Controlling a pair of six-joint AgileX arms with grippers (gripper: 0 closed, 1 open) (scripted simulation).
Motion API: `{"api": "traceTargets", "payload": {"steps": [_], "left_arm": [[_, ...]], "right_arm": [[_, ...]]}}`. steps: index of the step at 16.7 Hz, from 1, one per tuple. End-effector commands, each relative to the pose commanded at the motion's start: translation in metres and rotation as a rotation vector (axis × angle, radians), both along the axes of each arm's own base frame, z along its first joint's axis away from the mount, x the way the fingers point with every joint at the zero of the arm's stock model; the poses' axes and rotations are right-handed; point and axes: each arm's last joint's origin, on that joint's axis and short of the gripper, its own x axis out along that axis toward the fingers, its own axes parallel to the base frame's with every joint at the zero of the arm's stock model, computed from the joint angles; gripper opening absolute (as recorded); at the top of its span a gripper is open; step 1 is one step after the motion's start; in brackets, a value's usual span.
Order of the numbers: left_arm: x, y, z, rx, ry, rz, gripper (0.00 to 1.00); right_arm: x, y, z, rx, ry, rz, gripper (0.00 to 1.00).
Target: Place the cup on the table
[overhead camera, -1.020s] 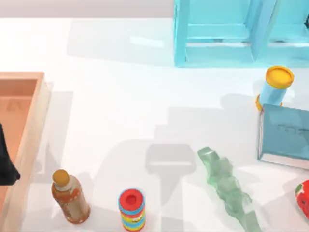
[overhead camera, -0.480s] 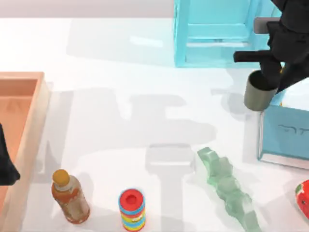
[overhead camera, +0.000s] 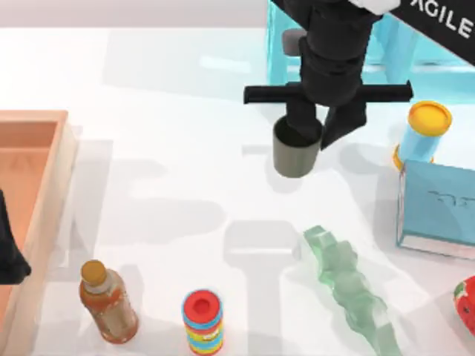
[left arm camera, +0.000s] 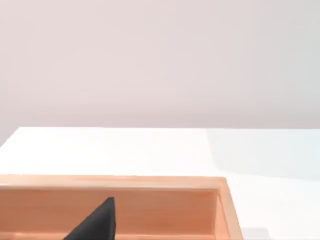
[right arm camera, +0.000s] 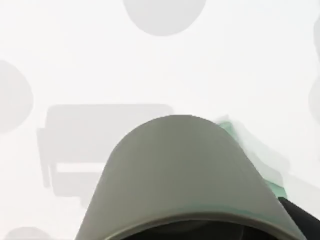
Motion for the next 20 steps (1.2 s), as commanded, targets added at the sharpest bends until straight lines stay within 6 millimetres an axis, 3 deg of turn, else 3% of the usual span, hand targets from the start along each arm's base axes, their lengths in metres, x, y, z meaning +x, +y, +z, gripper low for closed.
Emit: {"api": "traceTargets", "payload": {"steps": [5, 11, 16, 20], "left_arm": [[0.0, 0.0, 0.0, 0.0, 0.0, 0.0, 1.0], [0.0, 0.0, 0.0, 0.0, 0.0, 0.0, 1.0], [0.0, 0.0, 0.0, 0.0, 0.0, 0.0, 1.0], [0.0, 0.0, 0.0, 0.0, 0.0, 0.0, 1.0]], "right_arm": [[0.001, -0.001, -0.004, 0.005, 0.0, -0.006, 0.0], [0.001, 0.007, -0.058, 0.001, -0.001, 0.0, 0.0], [0.0, 0.008, -0.064, 0.0, 0.0, 0.0, 0.0], [0.0, 0.008, -0.064, 0.0, 0.0, 0.0, 0.3]]}}
